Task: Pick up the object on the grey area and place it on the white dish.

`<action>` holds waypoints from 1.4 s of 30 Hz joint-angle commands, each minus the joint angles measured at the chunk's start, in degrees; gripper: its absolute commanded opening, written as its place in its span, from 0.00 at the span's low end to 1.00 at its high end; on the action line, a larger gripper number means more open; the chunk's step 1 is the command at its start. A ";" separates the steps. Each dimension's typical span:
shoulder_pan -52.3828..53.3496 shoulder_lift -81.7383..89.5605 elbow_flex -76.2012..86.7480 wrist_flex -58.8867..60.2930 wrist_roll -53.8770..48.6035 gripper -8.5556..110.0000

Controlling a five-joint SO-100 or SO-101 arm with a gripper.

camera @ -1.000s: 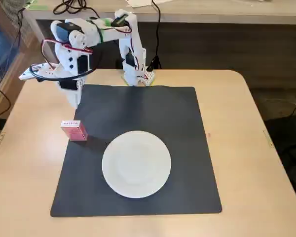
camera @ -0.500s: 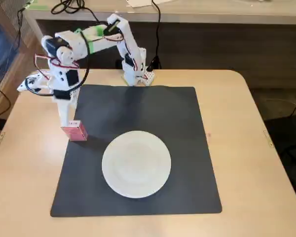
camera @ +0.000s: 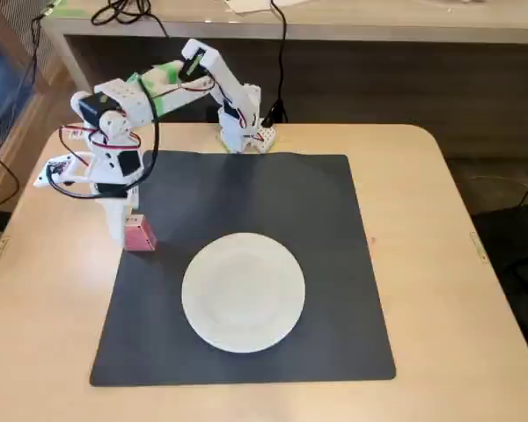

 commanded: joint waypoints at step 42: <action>-36.39 -7.12 -24.87 -0.09 19.42 0.07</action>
